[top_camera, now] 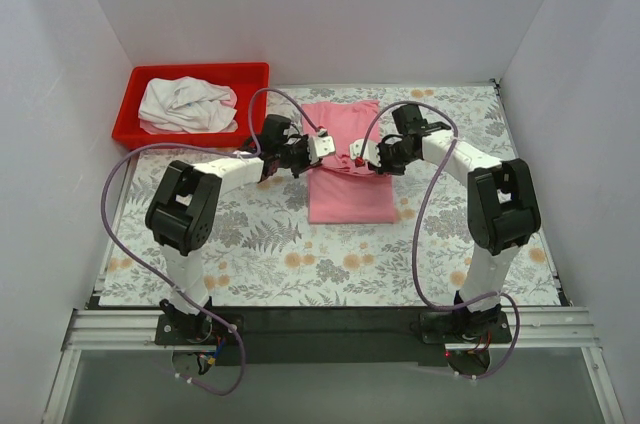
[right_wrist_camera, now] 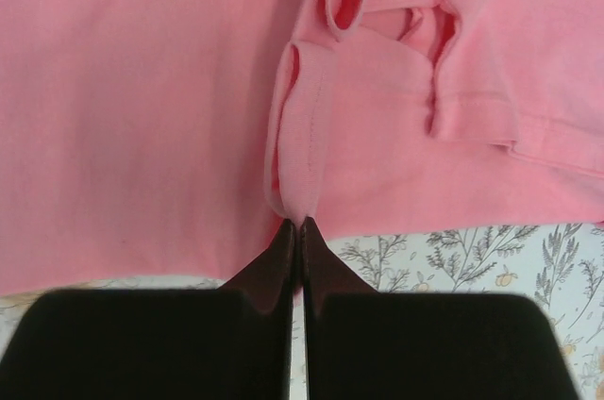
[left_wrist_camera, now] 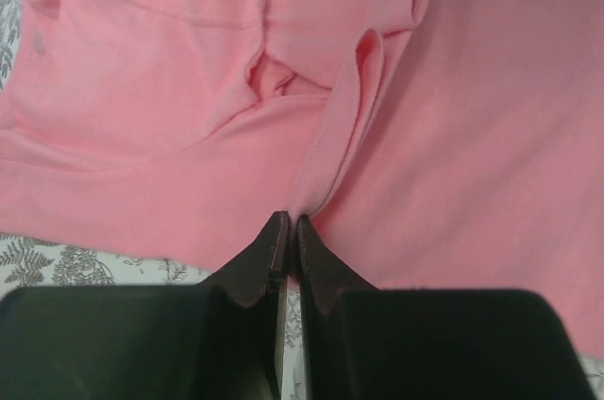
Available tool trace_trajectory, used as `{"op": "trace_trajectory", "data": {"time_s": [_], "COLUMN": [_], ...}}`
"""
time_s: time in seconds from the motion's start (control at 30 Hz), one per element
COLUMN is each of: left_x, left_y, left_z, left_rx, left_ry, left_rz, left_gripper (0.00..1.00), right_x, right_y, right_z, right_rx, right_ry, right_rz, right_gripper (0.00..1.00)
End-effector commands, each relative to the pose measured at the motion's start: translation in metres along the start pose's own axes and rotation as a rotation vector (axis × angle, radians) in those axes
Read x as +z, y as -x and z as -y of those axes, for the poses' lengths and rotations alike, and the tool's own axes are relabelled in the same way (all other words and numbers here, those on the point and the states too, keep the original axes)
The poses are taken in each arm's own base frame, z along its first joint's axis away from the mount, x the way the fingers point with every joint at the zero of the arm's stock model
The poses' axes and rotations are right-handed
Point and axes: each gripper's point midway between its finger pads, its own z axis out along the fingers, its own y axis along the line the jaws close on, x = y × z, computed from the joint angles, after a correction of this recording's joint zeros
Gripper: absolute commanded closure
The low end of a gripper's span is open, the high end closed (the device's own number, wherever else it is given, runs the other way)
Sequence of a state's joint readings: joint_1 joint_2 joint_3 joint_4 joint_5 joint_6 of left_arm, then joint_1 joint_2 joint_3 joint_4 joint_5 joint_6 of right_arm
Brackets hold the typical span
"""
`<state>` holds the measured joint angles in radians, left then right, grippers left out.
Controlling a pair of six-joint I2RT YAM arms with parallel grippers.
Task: Fold and stack the t-shirts
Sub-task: Fold the tshirt
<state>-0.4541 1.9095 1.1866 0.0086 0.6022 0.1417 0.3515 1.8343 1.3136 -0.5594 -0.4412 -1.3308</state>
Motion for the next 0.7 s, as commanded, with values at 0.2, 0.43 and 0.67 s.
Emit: {"op": "trace_trajectory", "data": {"time_s": [0.2,0.43,0.67], "left_x": [0.004,0.003,-0.006], "left_y": [0.009,-0.002,0.002], "left_z": [-0.047,-0.056,-0.064], "left_rx": [0.080,0.073,0.083], "left_ry": [0.073,0.102,0.118], "left_rz": [0.044,0.029,0.039], "left_gripper": [1.00,1.00,1.00], "right_x": [0.014,0.021,0.016], "right_y": [0.000,-0.004,0.005], "right_z": [0.048,0.059,0.072], "right_rx": [-0.039,-0.034,-0.044], "right_ry": [-0.054,-0.073,-0.104], "right_rz": [0.024,0.021,0.043], "right_gripper": [0.99,0.99,0.99]}}
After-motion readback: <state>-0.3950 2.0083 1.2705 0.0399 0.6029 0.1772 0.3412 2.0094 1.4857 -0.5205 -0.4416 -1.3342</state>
